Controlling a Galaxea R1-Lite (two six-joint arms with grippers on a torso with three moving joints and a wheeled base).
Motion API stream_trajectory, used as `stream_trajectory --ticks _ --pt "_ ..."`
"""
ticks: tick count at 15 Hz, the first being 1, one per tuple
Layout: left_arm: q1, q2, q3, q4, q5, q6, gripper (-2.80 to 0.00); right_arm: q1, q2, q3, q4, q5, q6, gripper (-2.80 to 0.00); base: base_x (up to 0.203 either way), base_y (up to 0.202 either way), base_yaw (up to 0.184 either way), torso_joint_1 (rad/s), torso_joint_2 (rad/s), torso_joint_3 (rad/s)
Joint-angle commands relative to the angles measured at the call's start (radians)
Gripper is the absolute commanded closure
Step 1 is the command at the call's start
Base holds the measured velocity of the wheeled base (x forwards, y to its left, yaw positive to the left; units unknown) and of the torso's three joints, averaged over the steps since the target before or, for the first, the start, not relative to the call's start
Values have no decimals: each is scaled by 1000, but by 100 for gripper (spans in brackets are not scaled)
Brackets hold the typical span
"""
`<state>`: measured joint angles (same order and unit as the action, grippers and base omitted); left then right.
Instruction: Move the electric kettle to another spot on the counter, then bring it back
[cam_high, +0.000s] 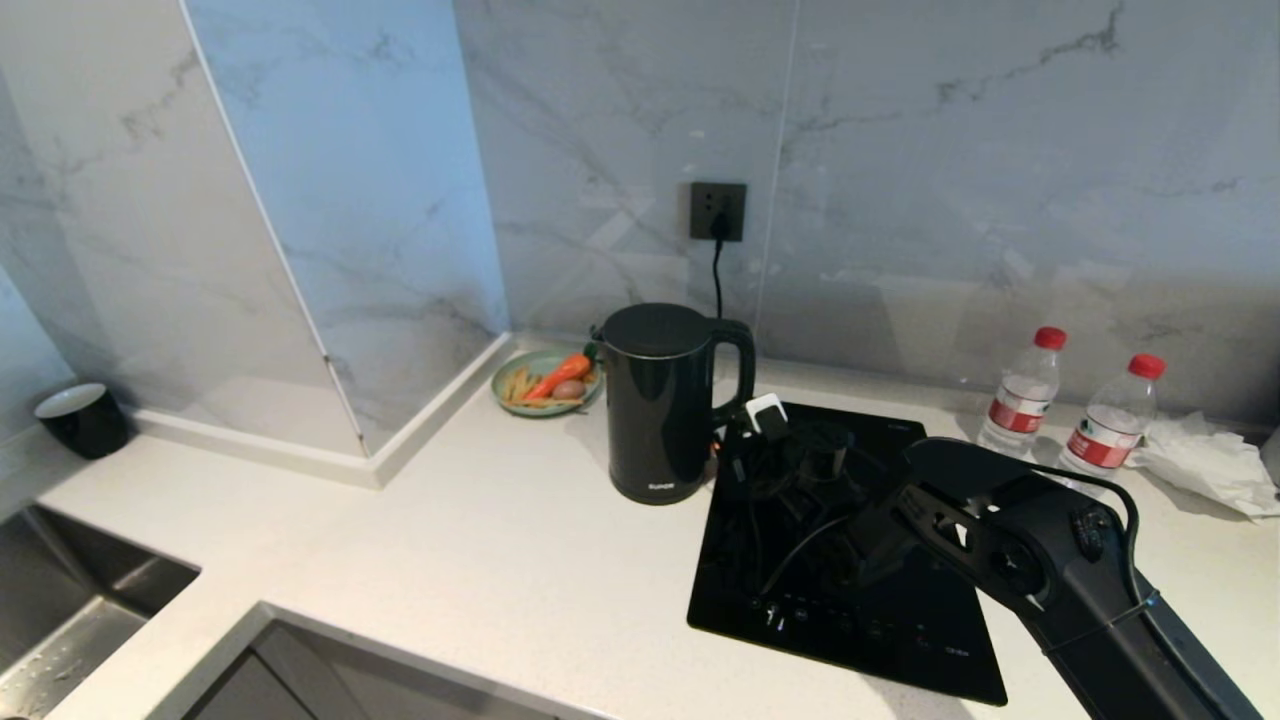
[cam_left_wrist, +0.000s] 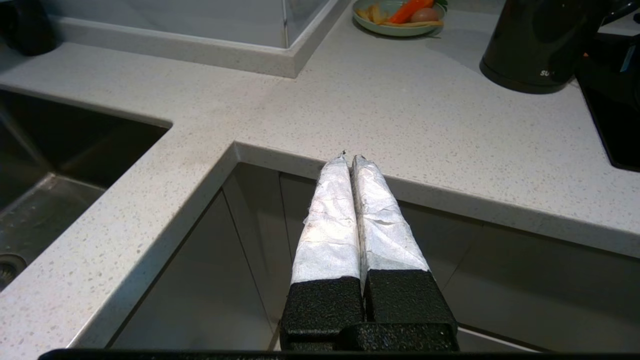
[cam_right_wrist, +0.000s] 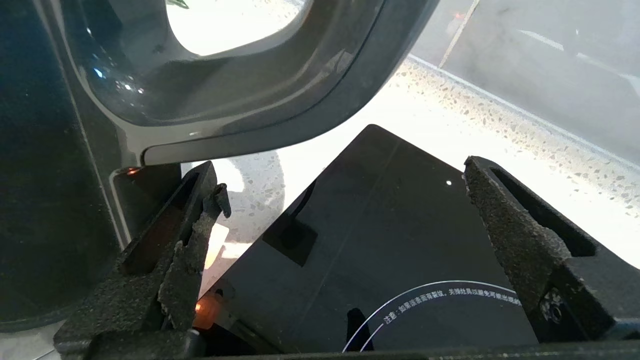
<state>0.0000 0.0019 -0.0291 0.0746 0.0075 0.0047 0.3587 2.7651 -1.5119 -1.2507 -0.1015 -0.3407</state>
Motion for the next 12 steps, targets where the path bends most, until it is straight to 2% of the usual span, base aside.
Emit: stream_trajectory --ticks 1,12 --pt "0 0 0 1 0 0 0 0 5 -1 -4 -1 -1 -280 0 0 0 0 0 0" --pt "0 0 0 1 0 0 0 -28 5 -25 -29 -10 -6 -280 0 0 0 0 0 0"
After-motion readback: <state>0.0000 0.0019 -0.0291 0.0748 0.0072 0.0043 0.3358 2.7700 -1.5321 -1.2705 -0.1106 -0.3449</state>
